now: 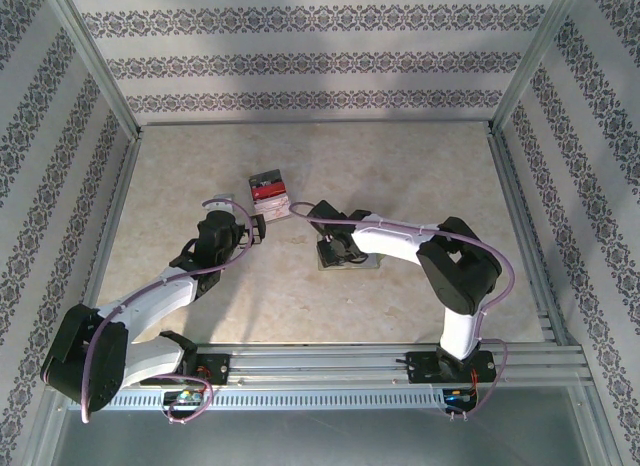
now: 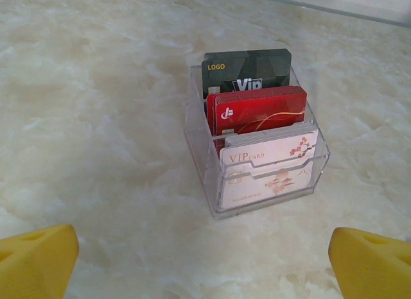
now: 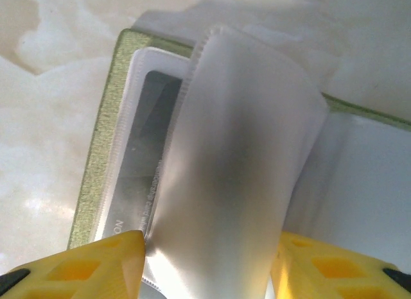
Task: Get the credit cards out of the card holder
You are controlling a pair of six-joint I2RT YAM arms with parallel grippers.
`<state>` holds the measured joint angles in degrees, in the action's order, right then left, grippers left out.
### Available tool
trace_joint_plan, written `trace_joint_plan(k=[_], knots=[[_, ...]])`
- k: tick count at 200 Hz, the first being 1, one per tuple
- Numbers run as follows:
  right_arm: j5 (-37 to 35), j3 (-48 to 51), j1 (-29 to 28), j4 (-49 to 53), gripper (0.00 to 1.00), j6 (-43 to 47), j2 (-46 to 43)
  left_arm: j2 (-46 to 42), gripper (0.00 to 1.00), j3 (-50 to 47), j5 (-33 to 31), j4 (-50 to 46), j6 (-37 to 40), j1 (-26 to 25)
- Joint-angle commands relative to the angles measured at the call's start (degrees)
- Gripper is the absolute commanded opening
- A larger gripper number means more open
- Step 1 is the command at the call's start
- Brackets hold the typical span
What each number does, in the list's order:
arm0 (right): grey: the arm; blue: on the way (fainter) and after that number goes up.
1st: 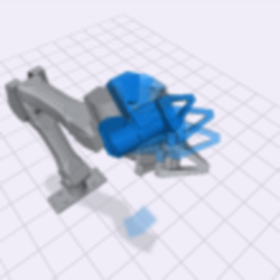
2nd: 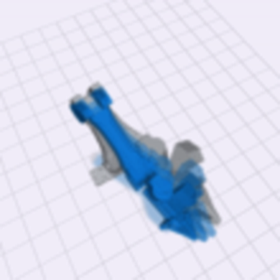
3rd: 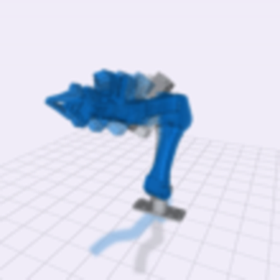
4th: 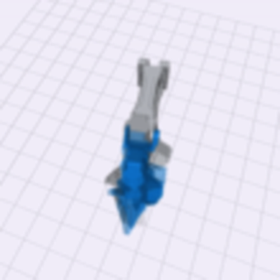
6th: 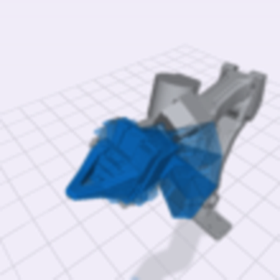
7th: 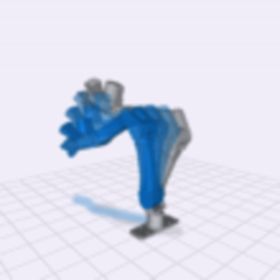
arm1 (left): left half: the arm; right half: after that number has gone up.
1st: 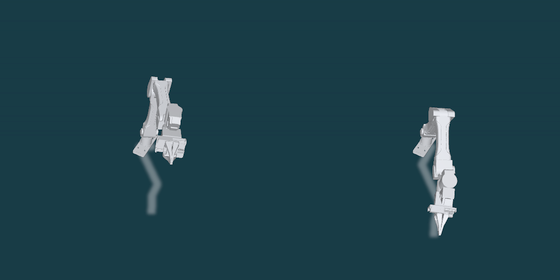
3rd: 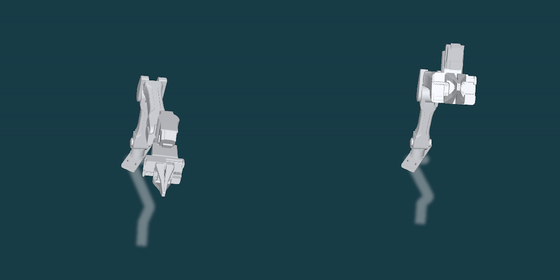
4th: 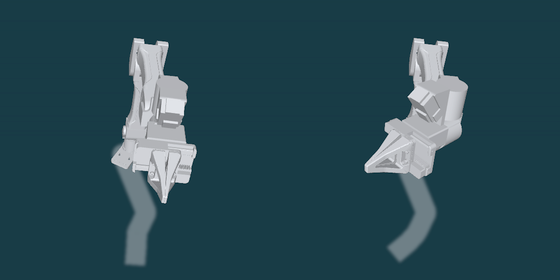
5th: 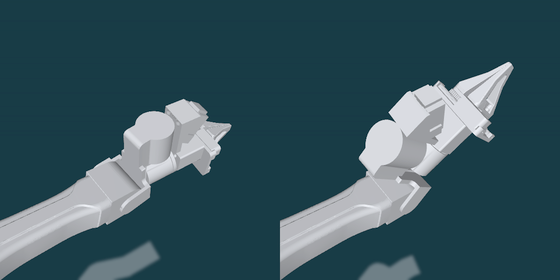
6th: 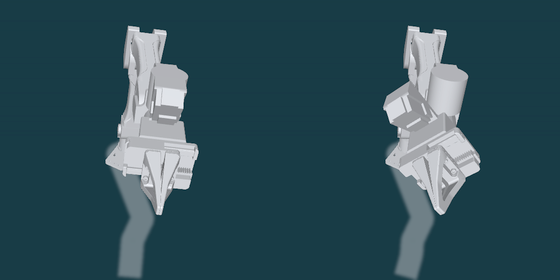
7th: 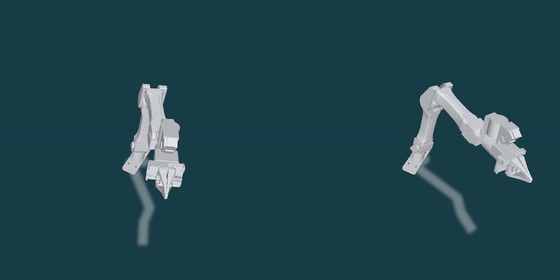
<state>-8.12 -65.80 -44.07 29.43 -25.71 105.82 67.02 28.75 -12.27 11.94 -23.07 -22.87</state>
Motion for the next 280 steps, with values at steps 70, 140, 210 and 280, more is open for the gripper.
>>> trace_joint_plan(k=[70, 140, 210, 280], knots=[[-5.1, 2.4, 0.8, 0.4, 0.53, -1.5, -4.1, -0.7, 1.00, 3.9, 6.6, -3.2, -1.3, -0.3], [-10.0, 4.5, 1.9, 2.3, 0.56, -1.2, -6.5, 0.5, 1.00, 6.9, 8.7, -4.3, -1.5, -3.3], [-11.2, 8.5, 4.4, 1.8, 0.54, -1.8, -10.7, 6.0, 1.00, 9.6, 8.4, -5.6, -3.7, -9.6], [-10.3, 13.5, 6.6, 0.2, 0.45, -3.2, -15.6, 15.2, 0.96, 14.0, 10.5, -5.9, -4.5, -15.0]])
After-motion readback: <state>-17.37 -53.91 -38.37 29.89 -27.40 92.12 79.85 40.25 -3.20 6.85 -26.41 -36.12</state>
